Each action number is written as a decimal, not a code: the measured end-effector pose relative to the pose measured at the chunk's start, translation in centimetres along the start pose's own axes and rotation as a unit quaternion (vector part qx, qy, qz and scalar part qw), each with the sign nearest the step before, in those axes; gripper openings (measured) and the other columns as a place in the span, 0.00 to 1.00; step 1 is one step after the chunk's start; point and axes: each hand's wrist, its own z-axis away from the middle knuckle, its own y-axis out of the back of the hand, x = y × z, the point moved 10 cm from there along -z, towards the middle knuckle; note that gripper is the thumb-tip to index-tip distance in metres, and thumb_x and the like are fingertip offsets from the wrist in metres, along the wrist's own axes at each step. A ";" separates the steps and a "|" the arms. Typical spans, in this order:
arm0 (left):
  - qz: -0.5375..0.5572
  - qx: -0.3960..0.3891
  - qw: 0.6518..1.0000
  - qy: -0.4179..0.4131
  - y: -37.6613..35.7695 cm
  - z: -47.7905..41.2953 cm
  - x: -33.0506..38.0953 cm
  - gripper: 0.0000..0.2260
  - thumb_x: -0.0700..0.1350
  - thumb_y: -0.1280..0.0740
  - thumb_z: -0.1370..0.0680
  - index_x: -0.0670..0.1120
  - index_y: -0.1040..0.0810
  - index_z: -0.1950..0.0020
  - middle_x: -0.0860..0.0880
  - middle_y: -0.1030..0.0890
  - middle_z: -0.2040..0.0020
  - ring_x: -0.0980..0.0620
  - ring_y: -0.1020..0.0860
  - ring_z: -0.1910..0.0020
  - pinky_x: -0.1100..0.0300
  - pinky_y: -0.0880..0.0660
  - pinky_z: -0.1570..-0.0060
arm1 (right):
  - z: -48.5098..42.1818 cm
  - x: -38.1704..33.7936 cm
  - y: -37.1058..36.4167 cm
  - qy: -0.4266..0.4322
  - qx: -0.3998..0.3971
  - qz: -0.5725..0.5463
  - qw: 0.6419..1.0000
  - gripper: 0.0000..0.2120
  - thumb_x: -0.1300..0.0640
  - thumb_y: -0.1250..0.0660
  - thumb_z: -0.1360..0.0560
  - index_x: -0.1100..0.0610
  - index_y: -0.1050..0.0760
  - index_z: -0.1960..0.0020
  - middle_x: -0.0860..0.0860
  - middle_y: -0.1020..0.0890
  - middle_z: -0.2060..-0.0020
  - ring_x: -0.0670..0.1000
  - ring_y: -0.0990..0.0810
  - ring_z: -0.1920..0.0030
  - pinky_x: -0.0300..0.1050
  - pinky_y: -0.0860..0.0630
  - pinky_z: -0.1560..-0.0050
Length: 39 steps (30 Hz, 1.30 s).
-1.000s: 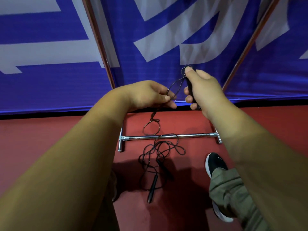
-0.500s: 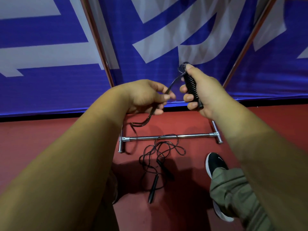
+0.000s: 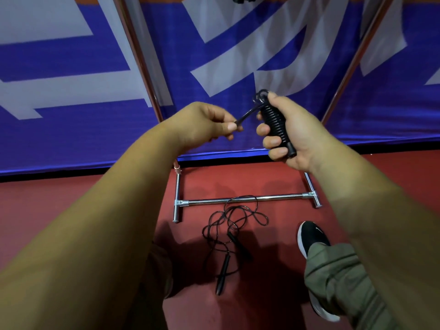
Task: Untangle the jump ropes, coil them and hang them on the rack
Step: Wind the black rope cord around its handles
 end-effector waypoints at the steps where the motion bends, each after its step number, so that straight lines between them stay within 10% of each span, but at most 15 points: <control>1: -0.022 0.007 1.000 0.004 0.4 0.0 -0.2 0.05 0.48 0.26 0.20 0.53 0.11 0.46 0.57 0.12 0.55 0.62 0.21 0.57 0.66 0.25 0.52 | 0.2 0.1 -0.4 -0.010 -0.018 0.009 1.000 0.22 0.34 0.34 0.19 0.54 0.24 0.46 0.48 0.25 0.65 0.45 0.36 0.74 0.36 0.43 0.80; 11: -0.080 -0.006 0.997 0.008 -0.3 0.6 0.1 0.20 0.35 0.25 0.24 0.57 0.16 0.70 0.56 0.19 0.72 0.61 0.24 0.70 0.62 0.24 0.60 | 3.5 3.7 -6.1 -0.140 -0.255 0.078 0.954 0.25 0.35 0.39 0.21 0.58 0.21 0.48 0.52 0.29 0.69 0.42 0.38 0.80 0.33 0.47 0.80; 21: -0.085 -0.052 0.993 -0.066 -1.0 1.8 2.4 0.11 0.36 0.25 0.28 0.53 0.12 0.57 0.53 0.14 0.63 0.59 0.20 0.65 0.63 0.22 0.57 | 5.9 7.5 -7.9 -0.281 -0.334 0.141 0.888 0.28 0.37 0.39 0.21 0.59 0.14 0.41 0.56 0.22 0.68 0.42 0.36 0.82 0.32 0.48 0.78; 39: -0.273 -0.001 0.953 -0.130 -2.1 0.4 1.8 0.18 0.31 0.29 0.26 0.55 0.15 0.48 0.57 0.15 0.53 0.58 0.18 0.53 0.54 0.19 0.49 | -0.4 8.2 -1.5 -0.198 0.000 0.329 0.923 0.16 0.40 0.31 0.18 0.52 0.23 0.44 0.51 0.21 0.66 0.46 0.31 0.77 0.34 0.40 0.77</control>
